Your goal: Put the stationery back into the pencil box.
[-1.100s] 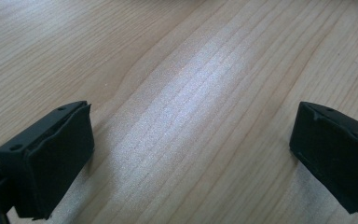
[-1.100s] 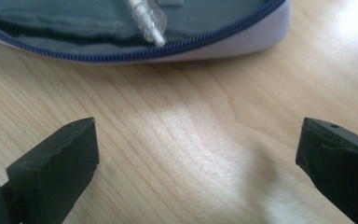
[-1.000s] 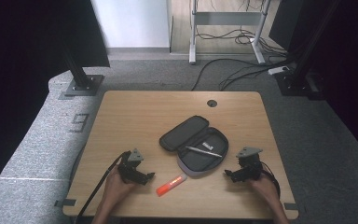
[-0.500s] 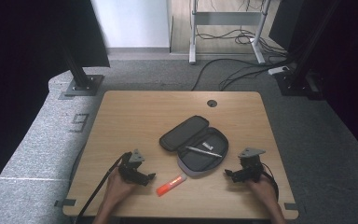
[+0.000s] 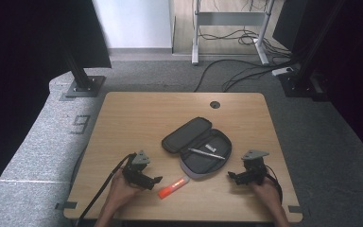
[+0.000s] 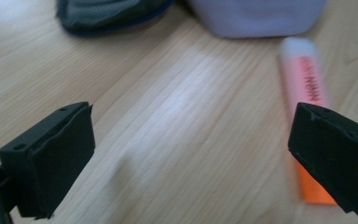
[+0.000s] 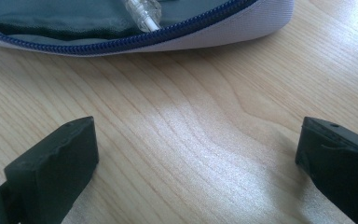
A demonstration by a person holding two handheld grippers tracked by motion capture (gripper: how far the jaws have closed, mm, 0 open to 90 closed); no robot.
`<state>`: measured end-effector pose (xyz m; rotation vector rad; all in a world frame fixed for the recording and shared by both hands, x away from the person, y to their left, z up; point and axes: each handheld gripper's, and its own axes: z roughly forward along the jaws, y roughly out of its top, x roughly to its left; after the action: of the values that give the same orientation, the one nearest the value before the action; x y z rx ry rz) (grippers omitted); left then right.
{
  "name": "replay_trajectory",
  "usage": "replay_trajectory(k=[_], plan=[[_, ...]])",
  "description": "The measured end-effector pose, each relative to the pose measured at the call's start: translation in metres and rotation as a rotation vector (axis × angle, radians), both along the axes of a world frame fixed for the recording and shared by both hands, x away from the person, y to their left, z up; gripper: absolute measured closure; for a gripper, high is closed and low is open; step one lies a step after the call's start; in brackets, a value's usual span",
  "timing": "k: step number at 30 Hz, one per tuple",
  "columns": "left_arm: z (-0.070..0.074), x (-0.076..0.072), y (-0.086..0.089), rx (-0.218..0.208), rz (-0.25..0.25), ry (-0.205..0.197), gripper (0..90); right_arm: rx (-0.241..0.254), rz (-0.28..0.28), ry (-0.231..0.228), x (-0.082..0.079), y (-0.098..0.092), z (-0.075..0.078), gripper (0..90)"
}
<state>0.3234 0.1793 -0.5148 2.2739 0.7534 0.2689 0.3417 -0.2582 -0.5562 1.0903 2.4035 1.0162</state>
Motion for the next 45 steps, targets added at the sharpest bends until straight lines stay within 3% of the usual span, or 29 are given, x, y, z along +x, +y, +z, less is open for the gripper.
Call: replay_trajectory(k=[4,8,15,21,31,42,45], plan=[[0.006,-0.005,-0.011,0.017,-0.028,-0.018,2.9,0.0,0.001,0.001,0.0,0.0,0.0,0.0],[0.01,-0.008,-0.017,-0.036,-0.045,-0.002,7.4,0.0,0.0,0.0,0.0,0.0,0.0,0.0],[0.011,-0.015,-0.03,-0.011,-0.091,-0.008,13.8,-0.001,0.001,-0.002,-0.001,0.0,0.0,0.0],[0.004,-0.018,-0.041,0.01,-0.128,0.001,16.7,-0.002,0.0,-0.001,-0.001,0.0,0.0,0.0],[-0.011,-0.023,-0.055,0.037,-0.156,0.013,28.9,-0.002,0.0,-0.001,-0.001,0.0,0.0,0.0],[-0.021,-0.028,-0.063,0.09,-0.182,-0.012,42.5,0.0,-0.004,0.0,-0.002,-0.001,0.0,0.0],[-0.022,-0.028,-0.063,0.072,-0.191,-0.002,47.7,0.0,-0.004,0.0,-0.002,-0.001,0.0,0.0]])
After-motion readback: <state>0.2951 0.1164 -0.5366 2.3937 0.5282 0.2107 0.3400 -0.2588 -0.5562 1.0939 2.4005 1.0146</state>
